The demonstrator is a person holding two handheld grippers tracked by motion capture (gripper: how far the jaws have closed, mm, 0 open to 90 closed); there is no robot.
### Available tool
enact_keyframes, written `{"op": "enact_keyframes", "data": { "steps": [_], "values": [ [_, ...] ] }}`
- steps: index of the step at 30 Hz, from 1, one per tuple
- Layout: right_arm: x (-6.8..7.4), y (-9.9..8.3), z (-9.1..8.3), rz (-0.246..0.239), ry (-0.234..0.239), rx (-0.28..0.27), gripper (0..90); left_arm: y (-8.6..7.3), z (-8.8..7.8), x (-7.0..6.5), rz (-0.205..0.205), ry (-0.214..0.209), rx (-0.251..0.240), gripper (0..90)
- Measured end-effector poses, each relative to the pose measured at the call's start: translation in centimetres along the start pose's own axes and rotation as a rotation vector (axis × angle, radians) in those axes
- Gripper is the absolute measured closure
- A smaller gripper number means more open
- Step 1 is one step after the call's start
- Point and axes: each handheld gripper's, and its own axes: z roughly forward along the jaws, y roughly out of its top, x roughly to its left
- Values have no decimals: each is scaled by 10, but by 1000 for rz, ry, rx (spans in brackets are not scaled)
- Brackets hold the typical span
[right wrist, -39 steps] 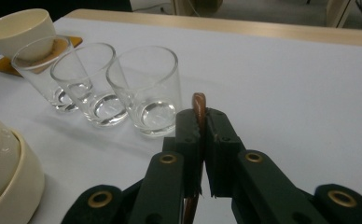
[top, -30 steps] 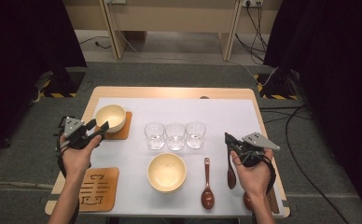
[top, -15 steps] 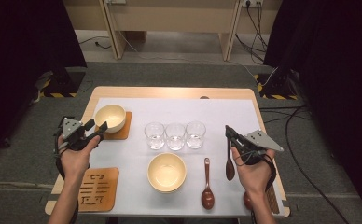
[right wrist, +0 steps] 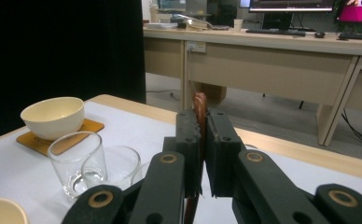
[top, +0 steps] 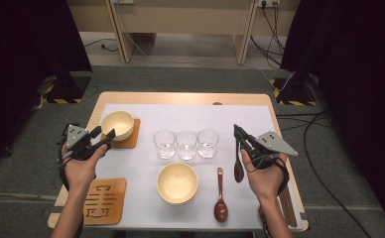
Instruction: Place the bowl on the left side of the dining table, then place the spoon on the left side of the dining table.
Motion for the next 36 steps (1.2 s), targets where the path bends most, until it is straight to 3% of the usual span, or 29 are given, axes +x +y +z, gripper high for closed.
{"op": "enact_keyframes", "data": {
  "steps": [13, 27, 36],
  "values": [
    [6, 18, 15, -4, 40, -48, 848, 7, -2, -8, 4, -25, -20, 444],
    [7, 18, 16, 11, 49, -70, 848, 7, -8, -14, 14, -42, -25, 442],
    [8, 25, 22, -1, 74, -67, 848, 14, -6, -28, 29, -92, -33, 450]
  ]
}}
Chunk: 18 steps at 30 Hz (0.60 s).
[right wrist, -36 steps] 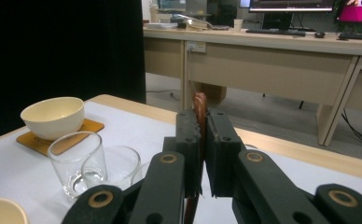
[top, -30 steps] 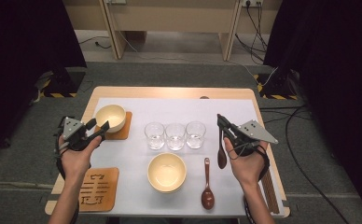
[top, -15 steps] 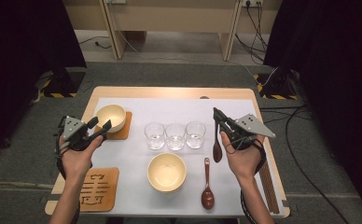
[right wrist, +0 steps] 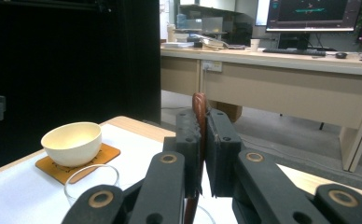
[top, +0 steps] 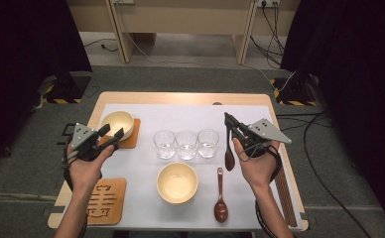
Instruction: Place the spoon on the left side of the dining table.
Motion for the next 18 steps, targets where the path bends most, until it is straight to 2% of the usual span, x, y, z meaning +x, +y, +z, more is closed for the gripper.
{"op": "enact_keyframes", "data": {
  "steps": [2, 5, 6, 10, 18],
  "values": [
    [2, 0, 2, -6, 7, 2, 848, 5, 4, -7, 6, -31, -10, 451],
    [4, -1, 5, -14, 16, 5, 848, 11, 7, -12, 12, -48, -18, 451],
    [5, -1, 6, -18, 18, 3, 848, 17, 10, -18, 23, -78, -23, 452],
    [8, -1, 8, -16, 28, 1, 848, 27, 15, -28, 42, -111, -27, 454],
    [15, -1, 17, -40, 47, 8, 849, 56, 31, -57, 51, -223, -50, 459]
  ]
}}
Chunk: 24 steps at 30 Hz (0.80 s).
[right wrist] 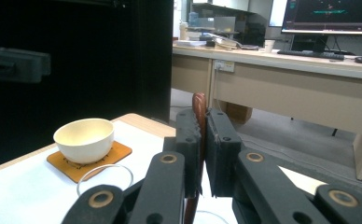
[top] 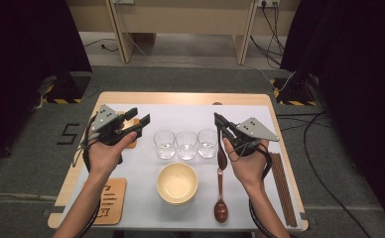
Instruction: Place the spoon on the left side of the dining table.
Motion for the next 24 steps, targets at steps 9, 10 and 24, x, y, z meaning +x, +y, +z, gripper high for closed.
{"op": "enact_keyframes", "data": {
  "steps": [9, 10, 24],
  "values": [
    [4, 3, 5, -2, 4, -10, 848, 23, 15, -17, 36, -67, -11, 462],
    [4, 3, 5, -2, 4, -10, 848, 23, 15, -17, 36, -67, -11, 462],
    [10, 12, 19, -5, 18, -17, 849, 10, 39, -45, 51, -203, 63, 462]
  ]
}}
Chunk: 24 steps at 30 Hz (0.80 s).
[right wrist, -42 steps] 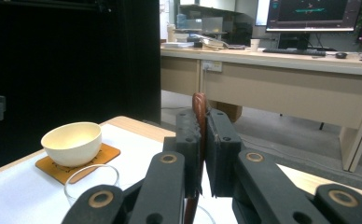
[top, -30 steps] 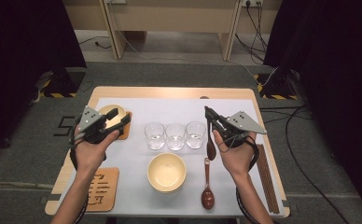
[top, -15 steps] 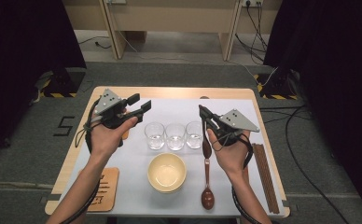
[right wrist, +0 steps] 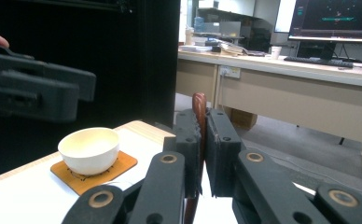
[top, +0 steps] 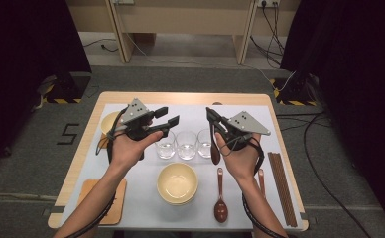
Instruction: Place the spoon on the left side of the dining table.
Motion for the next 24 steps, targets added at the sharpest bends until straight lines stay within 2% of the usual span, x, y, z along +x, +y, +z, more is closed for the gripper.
{"op": "enact_keyframes", "data": {
  "steps": [2, 5, 13, 24],
  "values": [
    [1, 2, 2, 0, 4, -3, 848, -2, 6, -5, -12, -37, 14, 462],
    [1, 4, 4, -2, 3, -8, 849, -4, 10, -9, -10, -51, 24, 462],
    [8, 10, 11, -8, 18, -18, 849, -10, 31, -20, -36, -107, 54, 463],
    [9, 9, 14, -16, 18, -17, 849, -9, 44, -25, -37, -123, 68, 466]
  ]
}}
